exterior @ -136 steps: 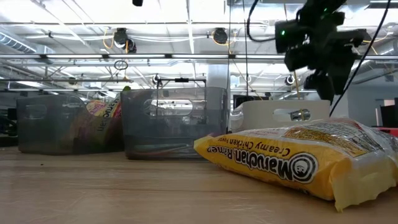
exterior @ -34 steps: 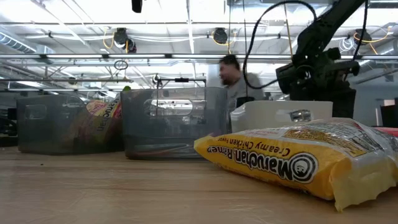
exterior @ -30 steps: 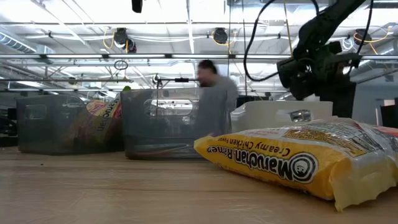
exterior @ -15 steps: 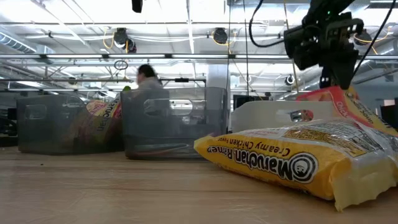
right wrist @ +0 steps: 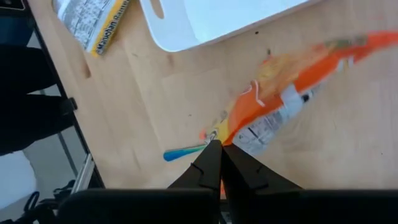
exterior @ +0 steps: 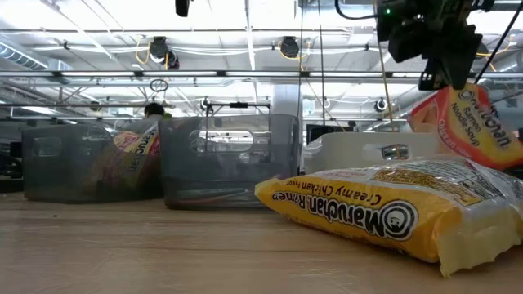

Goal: Pick & Place Food Item
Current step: Put the orange pack into the left gray bin

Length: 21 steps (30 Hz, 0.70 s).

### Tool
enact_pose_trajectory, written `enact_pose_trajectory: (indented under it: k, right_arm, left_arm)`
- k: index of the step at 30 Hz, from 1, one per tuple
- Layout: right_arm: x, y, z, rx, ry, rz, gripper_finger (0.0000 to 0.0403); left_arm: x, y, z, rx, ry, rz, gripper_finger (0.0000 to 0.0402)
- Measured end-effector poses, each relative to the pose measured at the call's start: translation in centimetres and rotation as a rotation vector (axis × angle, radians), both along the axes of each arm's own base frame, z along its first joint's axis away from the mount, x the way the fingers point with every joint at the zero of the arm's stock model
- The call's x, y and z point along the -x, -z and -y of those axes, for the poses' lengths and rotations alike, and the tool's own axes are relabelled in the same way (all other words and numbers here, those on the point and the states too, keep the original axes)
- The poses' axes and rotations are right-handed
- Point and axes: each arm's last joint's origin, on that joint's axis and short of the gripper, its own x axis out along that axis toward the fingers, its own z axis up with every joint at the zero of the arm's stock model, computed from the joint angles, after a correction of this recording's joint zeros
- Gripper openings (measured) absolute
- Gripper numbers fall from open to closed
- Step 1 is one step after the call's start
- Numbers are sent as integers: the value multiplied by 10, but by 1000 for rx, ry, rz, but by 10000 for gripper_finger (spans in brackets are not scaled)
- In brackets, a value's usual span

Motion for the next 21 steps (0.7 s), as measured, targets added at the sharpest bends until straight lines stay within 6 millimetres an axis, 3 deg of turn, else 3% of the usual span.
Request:
enact_pose_trajectory:
  k: [6,11,21]
  right_arm:
    - [0,-14,-6,20,-7,47,0]
    - [1,-33,-8,47,-10,113,0]
    - [-10,-93,-17,64,-19,410,0]
  left_arm:
    - [-14,8,1,17,57,-60,257]
    - [-39,10,3,3,134,-213,257]
    - [-97,-18,4,-255,250,-563,257]
